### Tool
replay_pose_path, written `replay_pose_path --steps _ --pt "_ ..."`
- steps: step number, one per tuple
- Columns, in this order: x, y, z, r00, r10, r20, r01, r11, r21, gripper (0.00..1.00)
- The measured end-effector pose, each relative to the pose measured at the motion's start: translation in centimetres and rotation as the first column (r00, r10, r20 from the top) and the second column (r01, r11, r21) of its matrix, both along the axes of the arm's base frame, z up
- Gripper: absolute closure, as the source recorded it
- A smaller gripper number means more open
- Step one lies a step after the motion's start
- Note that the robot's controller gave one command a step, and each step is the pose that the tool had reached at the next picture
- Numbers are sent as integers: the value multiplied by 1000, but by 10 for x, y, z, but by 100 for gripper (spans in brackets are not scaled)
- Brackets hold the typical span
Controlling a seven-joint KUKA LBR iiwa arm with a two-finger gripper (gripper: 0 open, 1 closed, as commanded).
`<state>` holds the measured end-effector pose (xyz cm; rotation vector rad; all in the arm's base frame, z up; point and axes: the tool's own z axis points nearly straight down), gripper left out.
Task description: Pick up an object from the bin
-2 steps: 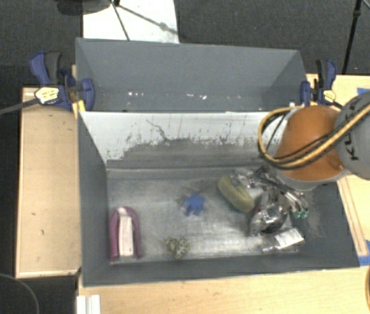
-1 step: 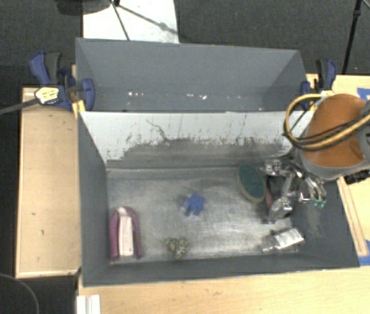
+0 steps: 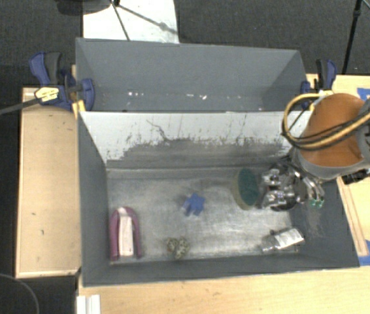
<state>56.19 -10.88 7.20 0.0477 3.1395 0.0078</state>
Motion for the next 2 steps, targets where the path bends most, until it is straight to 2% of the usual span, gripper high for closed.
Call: replay_pose_path --steps 1,2 --pt "-81 3 156 997 82 7 -82 997 -8 100" --pt "-81 3 152 997 80 1 -80 997 -5 0"
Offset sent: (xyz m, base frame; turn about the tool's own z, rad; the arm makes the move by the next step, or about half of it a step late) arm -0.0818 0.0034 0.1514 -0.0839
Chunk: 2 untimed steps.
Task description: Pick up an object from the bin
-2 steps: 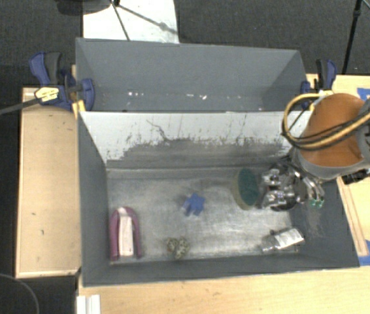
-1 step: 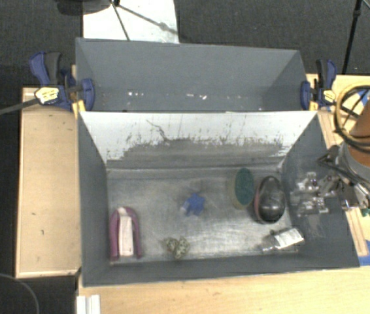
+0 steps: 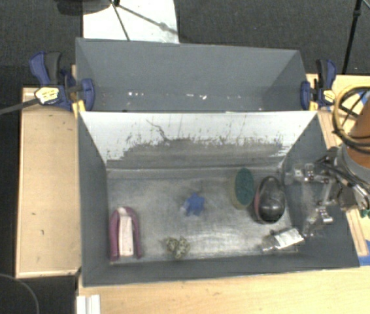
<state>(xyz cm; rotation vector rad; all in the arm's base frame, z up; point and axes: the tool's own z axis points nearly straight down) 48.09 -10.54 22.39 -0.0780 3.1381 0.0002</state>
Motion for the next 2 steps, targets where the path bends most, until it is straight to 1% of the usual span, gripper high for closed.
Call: replay_pose_path --steps 1,2 --pt "64 9 -137 960 -281 -5 281 960 1 0" --pt "65 9 -134 960 -279 0 279 960 2 100"
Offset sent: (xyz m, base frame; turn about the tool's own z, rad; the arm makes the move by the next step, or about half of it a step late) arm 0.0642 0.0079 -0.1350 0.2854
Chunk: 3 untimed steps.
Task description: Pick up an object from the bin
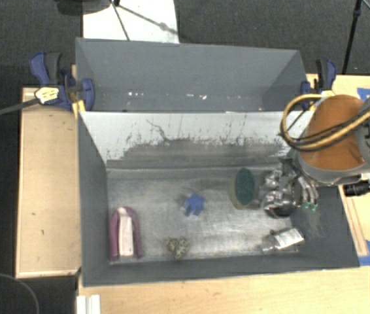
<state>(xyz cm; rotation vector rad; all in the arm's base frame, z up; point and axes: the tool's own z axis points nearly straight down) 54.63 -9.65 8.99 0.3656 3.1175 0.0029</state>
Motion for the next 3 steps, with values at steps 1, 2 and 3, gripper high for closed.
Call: replay_pose_path --steps 1,2,3 --pt "-1 1 -1 1000 2 -3 -2 1000 2 0" --pt "16 15 -18 965 -262 2 262 965 1 0" --pt "15 15 -18 966 -260 0 260 966 0 100"
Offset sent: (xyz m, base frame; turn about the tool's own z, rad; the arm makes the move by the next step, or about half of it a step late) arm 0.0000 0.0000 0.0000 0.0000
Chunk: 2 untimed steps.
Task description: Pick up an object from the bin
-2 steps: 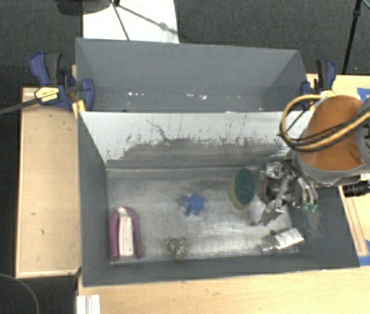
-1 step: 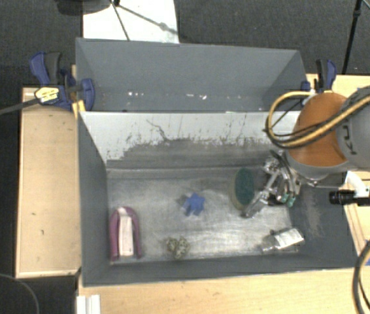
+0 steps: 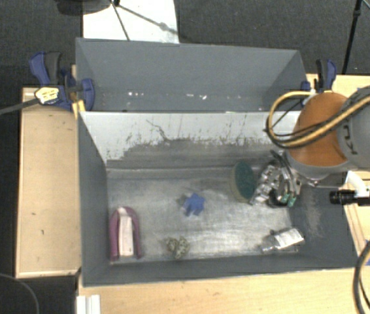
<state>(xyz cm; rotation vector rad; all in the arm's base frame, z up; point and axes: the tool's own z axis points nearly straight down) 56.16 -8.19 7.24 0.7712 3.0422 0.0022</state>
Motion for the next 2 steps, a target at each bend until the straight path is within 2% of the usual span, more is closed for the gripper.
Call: replay_pose_path --steps 1,2 --pt "1 -1 0 1000 1 4 -1 1000 -1 0" --pt "28 -28 61 1000 -23 8 23 1000 -3 0"
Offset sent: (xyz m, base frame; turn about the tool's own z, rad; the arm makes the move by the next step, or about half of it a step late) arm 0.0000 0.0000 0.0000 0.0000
